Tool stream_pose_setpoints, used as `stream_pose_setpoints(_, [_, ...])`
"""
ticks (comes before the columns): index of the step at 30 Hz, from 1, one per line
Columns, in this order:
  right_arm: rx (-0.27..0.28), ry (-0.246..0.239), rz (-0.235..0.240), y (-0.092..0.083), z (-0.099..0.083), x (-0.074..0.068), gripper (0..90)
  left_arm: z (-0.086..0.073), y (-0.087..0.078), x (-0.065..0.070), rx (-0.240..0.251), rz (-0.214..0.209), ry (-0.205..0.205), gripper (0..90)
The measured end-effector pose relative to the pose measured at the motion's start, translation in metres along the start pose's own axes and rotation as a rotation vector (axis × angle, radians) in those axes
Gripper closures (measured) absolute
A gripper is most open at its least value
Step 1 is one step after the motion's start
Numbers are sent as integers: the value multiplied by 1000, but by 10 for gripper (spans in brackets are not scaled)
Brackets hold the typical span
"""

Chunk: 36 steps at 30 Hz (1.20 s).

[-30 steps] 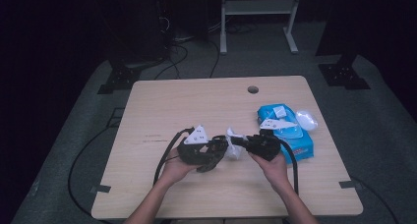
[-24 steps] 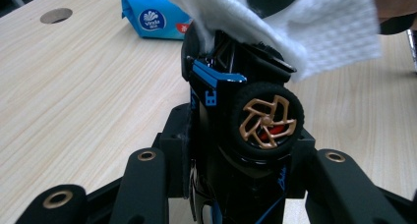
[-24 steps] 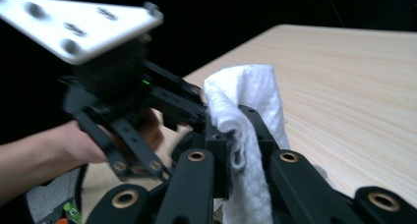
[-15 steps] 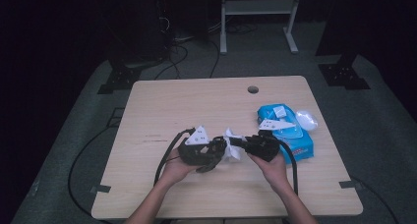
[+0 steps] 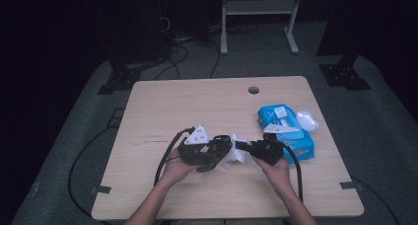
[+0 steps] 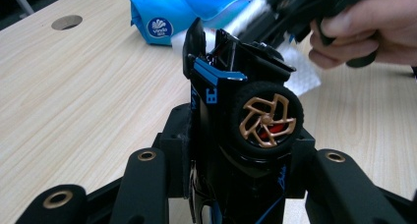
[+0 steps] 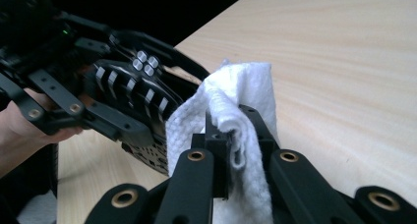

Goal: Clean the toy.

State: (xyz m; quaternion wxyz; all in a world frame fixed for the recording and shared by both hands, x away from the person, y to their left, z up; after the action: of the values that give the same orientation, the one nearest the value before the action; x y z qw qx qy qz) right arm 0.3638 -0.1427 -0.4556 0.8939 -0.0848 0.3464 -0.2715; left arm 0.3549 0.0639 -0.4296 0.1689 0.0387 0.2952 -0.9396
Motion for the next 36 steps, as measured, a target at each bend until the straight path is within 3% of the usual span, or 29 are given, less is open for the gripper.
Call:
stream_pose_setpoints(9, [27, 91, 128, -2, 6, -3, 836, 6, 1, 0, 31, -12, 2, 573])
stream_pose_setpoints(12, [48, 86, 147, -8, 12, -7, 837, 11, 0, 0, 55, -14, 3, 572])
stream_pose_setpoints(18, [65, 61, 189, -12, 21, -21, 841, 11, 1, 3, 53, -22, 5, 572])
stream_pose_setpoints(22, [30, 12, 165, -5, 22, -30, 840, 1, 0, 3, 44, -23, -7, 572])
stream_pose_setpoints(28, [10, 7, 191, 10, 19, -36, 841, -11, -12, 3, 50, -20, -28, 570])
stream_pose_setpoints(33, [-26, -28, 176, 26, 15, -45, 840, -26, -26, 2, 37, -24, -42, 567])
stream_pose_setpoints(36, [-62, -61, 144, 36, 9, -48, 840, -36, -34, 3, 26, -28, -50, 566])
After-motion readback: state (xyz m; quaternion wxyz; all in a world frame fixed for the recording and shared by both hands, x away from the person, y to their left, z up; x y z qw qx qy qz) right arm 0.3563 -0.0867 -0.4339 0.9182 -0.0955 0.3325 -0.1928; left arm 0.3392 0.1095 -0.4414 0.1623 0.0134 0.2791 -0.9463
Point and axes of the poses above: each handheld gripper's, and its own axes: y roughly forward along the jaws, z roughly out of its top, x roughly to its right, the point moved 4 cm from there along y, roughly forward along the jaws, and after that the axes turned 9 degrees about y, right-handed, at the moved point
